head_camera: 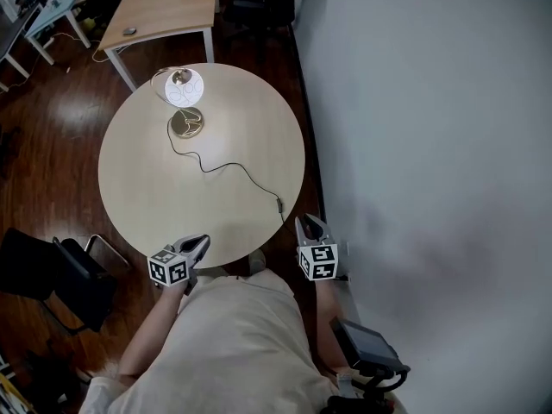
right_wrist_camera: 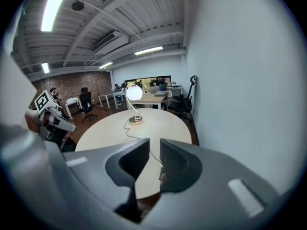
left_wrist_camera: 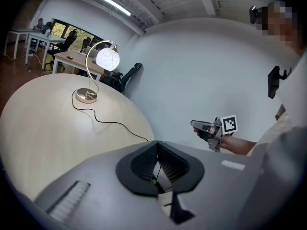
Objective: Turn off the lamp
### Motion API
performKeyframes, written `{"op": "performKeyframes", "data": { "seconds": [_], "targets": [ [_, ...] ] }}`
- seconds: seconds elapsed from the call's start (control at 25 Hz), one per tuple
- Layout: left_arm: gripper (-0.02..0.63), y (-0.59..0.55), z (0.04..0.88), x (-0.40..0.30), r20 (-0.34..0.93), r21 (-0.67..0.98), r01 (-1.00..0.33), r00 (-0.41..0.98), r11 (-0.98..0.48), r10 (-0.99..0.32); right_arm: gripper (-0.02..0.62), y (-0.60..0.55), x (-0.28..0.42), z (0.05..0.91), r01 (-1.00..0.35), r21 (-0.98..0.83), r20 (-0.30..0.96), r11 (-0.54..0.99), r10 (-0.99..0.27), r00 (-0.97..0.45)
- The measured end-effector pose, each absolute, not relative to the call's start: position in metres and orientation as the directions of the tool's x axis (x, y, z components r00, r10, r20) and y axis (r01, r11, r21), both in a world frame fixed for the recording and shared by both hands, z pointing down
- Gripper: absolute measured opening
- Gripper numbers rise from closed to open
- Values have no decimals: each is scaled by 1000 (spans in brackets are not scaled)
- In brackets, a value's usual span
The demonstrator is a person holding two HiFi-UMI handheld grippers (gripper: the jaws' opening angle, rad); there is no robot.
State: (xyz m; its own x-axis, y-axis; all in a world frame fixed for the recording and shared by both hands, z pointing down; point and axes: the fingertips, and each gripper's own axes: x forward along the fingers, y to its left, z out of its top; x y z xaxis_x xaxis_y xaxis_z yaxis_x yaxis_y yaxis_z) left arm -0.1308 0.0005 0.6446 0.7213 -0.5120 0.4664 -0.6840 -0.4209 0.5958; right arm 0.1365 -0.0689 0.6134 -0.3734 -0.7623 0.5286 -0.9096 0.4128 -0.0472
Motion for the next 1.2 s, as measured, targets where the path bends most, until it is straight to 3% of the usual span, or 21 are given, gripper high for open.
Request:
{"op": "performKeyframes", "data": {
  "seconds": [0.44,1.2],
  "targets": [
    [5,-19,649,-187,423,637,-625,773,-451,-473,69,-78,37,594,-873,66,560,484,-742,-369],
    [5,-25,675,-230,409,661,-542,840,-519,-356,69,-27,-22,604,-863,116,670,492,-680,-298]
  ]
}}
